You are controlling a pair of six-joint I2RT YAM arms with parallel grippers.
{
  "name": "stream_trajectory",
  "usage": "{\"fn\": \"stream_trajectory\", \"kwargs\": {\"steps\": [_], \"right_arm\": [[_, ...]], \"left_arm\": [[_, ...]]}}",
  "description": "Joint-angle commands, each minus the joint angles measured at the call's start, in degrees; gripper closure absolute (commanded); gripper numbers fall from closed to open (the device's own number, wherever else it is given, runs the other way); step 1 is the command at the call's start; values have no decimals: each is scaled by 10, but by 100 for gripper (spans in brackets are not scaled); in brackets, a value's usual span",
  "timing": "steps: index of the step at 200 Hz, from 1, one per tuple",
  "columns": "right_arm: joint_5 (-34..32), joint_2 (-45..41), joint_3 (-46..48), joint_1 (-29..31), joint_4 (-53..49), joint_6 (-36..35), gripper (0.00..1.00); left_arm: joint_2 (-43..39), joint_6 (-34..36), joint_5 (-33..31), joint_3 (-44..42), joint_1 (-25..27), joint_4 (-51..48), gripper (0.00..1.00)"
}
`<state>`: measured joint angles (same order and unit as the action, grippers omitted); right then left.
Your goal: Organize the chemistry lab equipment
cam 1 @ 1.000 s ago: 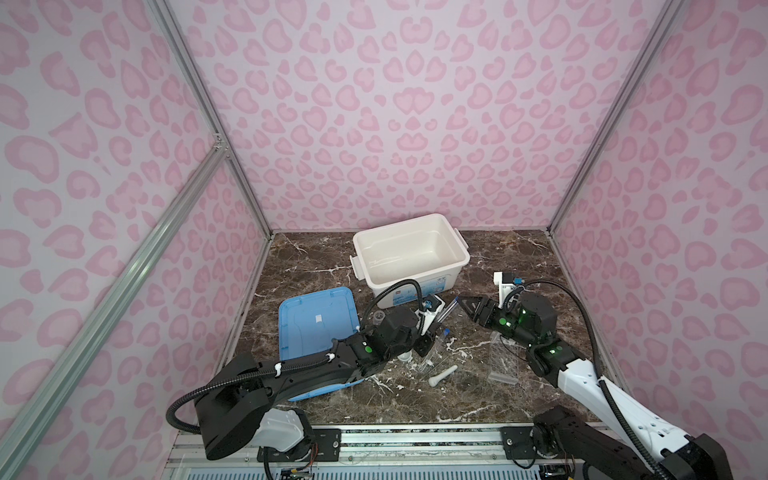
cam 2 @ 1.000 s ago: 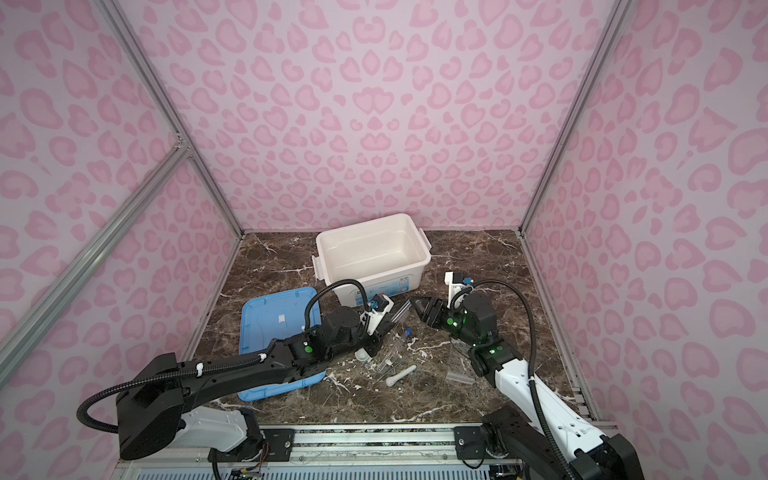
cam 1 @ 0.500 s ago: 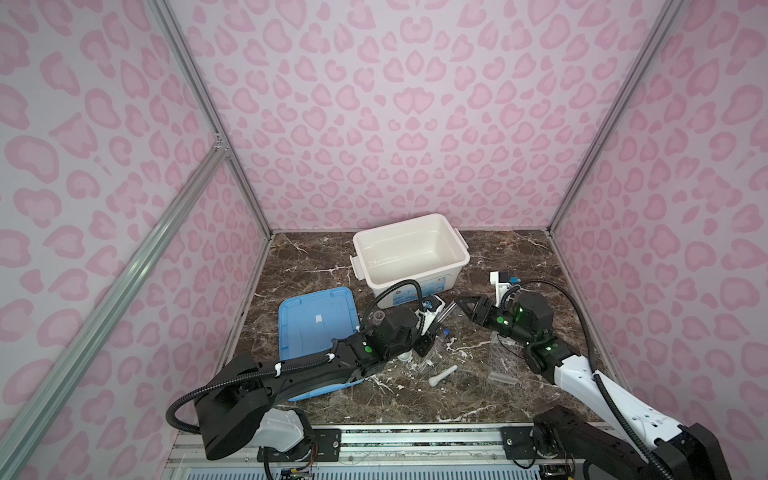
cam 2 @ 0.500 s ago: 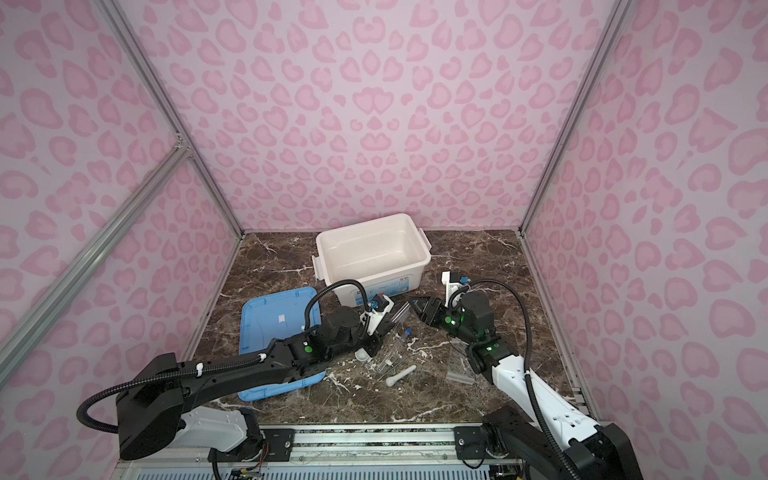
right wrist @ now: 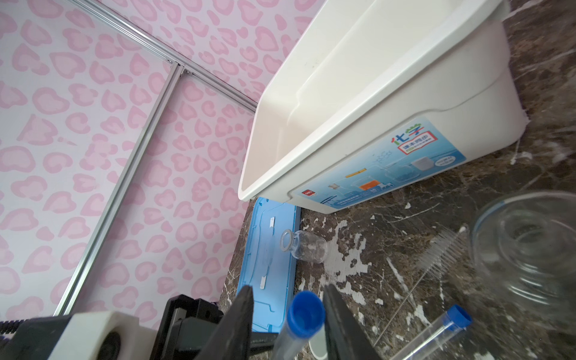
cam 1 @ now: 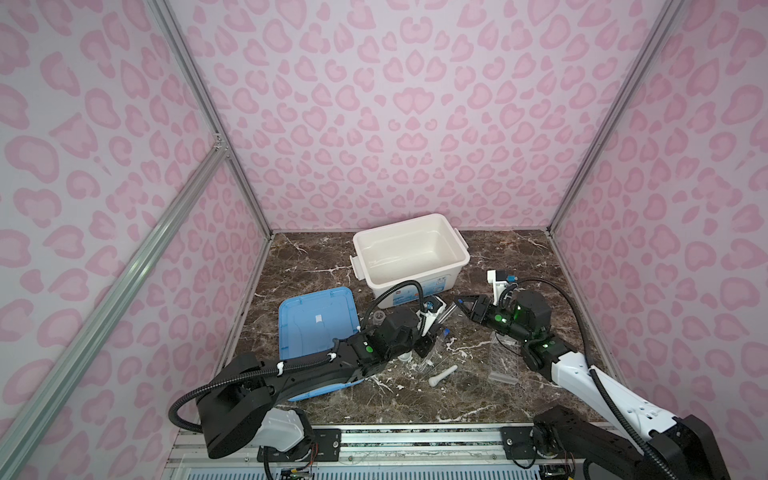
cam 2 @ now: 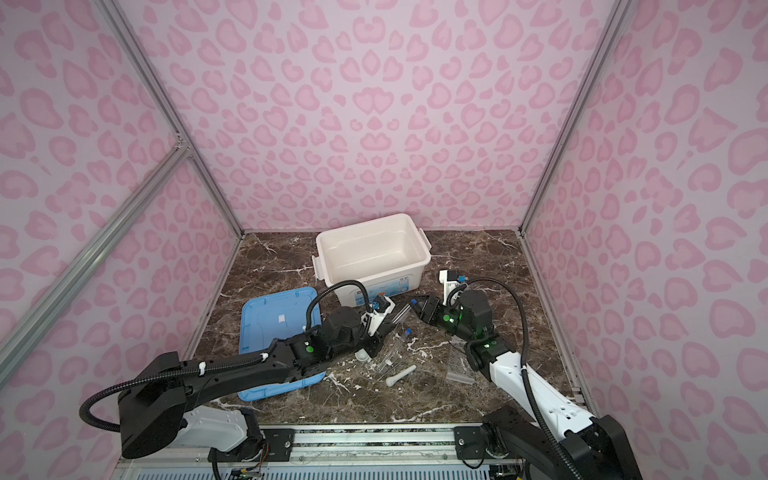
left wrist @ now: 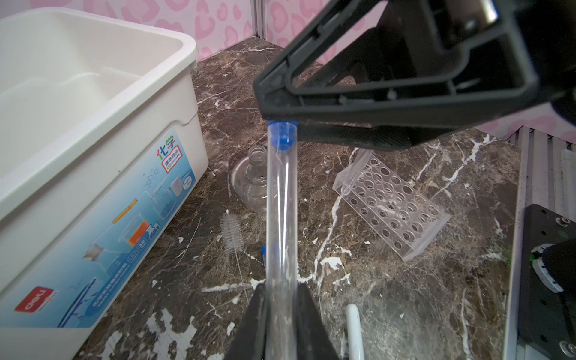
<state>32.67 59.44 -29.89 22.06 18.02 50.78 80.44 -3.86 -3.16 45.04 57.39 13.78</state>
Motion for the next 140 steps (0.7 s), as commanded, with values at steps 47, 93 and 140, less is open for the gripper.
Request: {"fn": "stream_trajectory", "kwargs": {"steps": [47,93,140], "right_arm": [[18,12,-15,1,4,-11,69],[18,10,-15,1,-12,-22,73],[14,5,-17,1,-28,-33,77]], "left_arm": [[5,10,3,8,0,32,88],[10,13,3,9,0,31,88],[13,15,0,7,0,28,88]]}}
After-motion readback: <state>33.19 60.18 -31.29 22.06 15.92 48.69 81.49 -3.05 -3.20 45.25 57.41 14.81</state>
